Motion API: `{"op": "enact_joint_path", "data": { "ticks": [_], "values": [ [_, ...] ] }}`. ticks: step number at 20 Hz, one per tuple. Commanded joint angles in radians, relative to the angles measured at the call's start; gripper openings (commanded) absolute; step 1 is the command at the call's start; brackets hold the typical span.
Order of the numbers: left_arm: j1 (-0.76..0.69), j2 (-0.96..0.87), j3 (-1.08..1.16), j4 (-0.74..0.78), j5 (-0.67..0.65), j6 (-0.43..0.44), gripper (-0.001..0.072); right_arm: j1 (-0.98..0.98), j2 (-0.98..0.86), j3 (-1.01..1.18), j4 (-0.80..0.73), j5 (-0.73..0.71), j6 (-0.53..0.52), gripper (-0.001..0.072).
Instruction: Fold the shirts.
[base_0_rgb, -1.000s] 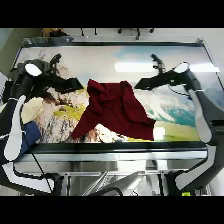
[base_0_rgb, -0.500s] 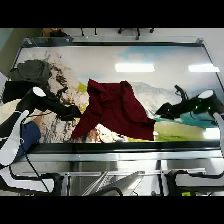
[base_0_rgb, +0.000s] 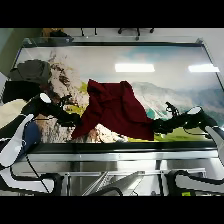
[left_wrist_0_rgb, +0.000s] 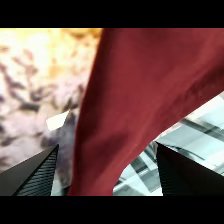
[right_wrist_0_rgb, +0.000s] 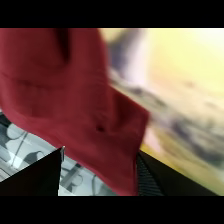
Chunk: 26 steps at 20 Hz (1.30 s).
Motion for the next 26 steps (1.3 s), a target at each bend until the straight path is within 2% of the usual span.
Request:
{"op": "enact_joint_path", "data": {
  "ticks": [1, 2, 4, 5, 6, 8, 9, 12, 14, 16, 18, 19, 22, 24, 26],
  "values": [
    [-0.042, -0.001, -0.003, 0.025, 0.049, 0.001, 0.0658, 0.040, -0.008, -0.014, -0.020, -0.066, -0.007, 0.0522],
    [-0.051, -0.001, -0.003, 0.024, 0.051, 0.001, 0.0632, 0.040, -0.008, -0.014, -0.020, -0.064, -0.007, 0.0522],
    [-0.073, -0.003, -0.003, 0.024, 0.051, 0.009, 0.0059, 0.040, -0.008, -0.014, -0.019, -0.057, -0.007, 0.0521],
    [-0.085, -0.003, -0.003, 0.024, 0.049, 0.020, 0.0013, 0.045, -0.009, -0.014, -0.016, -0.048, -0.007, 0.0520],
    [-0.095, -0.003, -0.002, 0.018, 0.046, 0.021, 0.0013, 0.054, -0.008, -0.014, -0.011, -0.039, -0.011, 0.0444],
    [-0.103, 0.007, -0.002, -0.032, 0.043, 0.021, 0.0013, 0.081, -0.008, -0.014, 0.042, -0.016, -0.051, 0.0059],
    [-0.103, 0.027, 0.000, -0.075, 0.037, 0.032, 0.0012, 0.091, -0.002, -0.011, 0.103, -0.005, -0.080, 0.0021],
    [-0.091, 0.140, 0.096, -0.182, -0.040, 0.038, 0.0012, 0.075, 0.055, 0.107, 0.260, 0.135, -0.127, 0.0020],
    [-0.055, 0.248, 0.230, -0.314, -0.094, 0.038, 0.0011, 0.012, 0.136, 0.293, 0.402, 0.241, -0.127, 0.0021],
    [0.006, 0.372, 0.396, -0.514, -0.079, 0.034, 0.0012, -0.087, 0.209, 0.547, 0.555, 0.298, -0.126, 0.0020],
    [0.081, 0.492, 0.579, -0.684, -0.008, 0.017, 0.0011, -0.195, 0.251, 0.837, 0.610, 0.295, -0.121, 0.0020],
    [0.115, 0.549, 0.668, -0.708, 0.042, 0.000, 0.0011, -0.240, 0.261, 0.984, 0.610, 0.283, -0.109, 0.0020],
    [0.223, 0.720, 0.897, -0.631, 0.179, -0.026, 0.0011, -0.290, 0.280, 1.282, 0.608, 0.192, -0.100, 0.0020],
    [0.304, 0.805, 0.976, -0.532, 0.203, -0.029, 0.0011, -0.290, 0.292, 1.376, 0.598, 0.145, -0.100, 0.0020],
    [0.404, 0.864, 0.967, -0.488, 0.199, -0.037, 0.0011, -0.289, 0.302, 1.382, 0.585, 0.144, -0.100, 0.0020]
  ]
}}
